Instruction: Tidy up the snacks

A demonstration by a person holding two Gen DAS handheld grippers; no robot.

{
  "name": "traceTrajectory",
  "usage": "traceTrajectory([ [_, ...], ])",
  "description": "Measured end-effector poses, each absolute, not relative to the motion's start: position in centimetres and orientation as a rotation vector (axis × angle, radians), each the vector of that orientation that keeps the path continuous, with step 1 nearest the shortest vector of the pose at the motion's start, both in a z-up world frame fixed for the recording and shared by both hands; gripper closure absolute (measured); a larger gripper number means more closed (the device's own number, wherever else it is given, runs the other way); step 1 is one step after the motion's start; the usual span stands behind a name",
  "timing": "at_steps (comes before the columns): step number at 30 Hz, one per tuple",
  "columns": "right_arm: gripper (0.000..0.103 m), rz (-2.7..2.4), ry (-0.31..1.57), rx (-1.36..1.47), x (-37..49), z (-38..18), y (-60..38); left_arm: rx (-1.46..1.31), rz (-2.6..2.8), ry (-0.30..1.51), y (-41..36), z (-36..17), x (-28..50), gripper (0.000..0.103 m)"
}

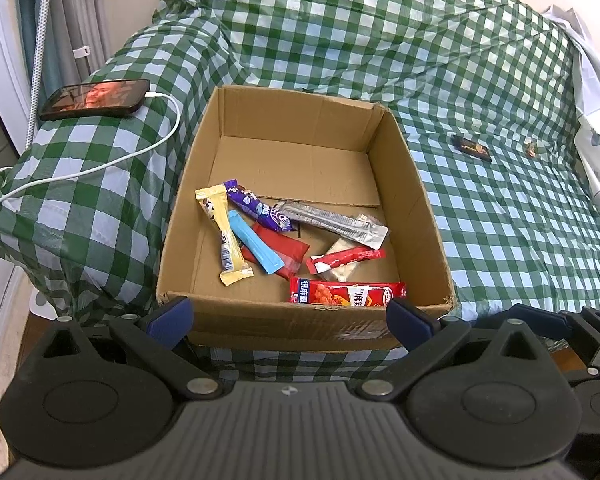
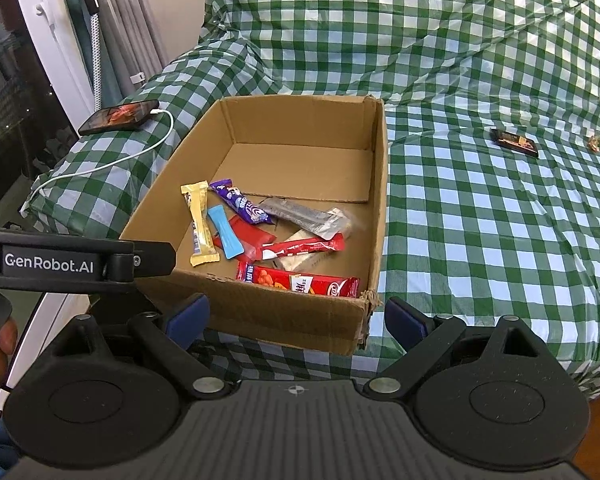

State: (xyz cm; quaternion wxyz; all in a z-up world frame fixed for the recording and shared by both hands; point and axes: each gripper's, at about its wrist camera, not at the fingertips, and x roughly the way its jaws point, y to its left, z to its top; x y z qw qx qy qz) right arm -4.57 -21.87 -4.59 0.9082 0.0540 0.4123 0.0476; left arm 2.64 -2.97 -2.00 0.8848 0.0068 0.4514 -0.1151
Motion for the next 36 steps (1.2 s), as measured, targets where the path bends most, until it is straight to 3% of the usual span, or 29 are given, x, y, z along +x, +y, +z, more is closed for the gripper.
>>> traceTrajectory([
  [22, 0.008, 0.082, 0.861, 0.176, -2.6, -5.8, -24.0, 0.071, -0.275, 0.967, -6.3, -2.0, 5.8, 0.000],
  [36, 0.008, -0.159, 0.801, 0.254, -1.5, -7.4, -37.8, 0.219, -0.521, 0.858, -21.3, 1.2, 12.4, 0.000],
])
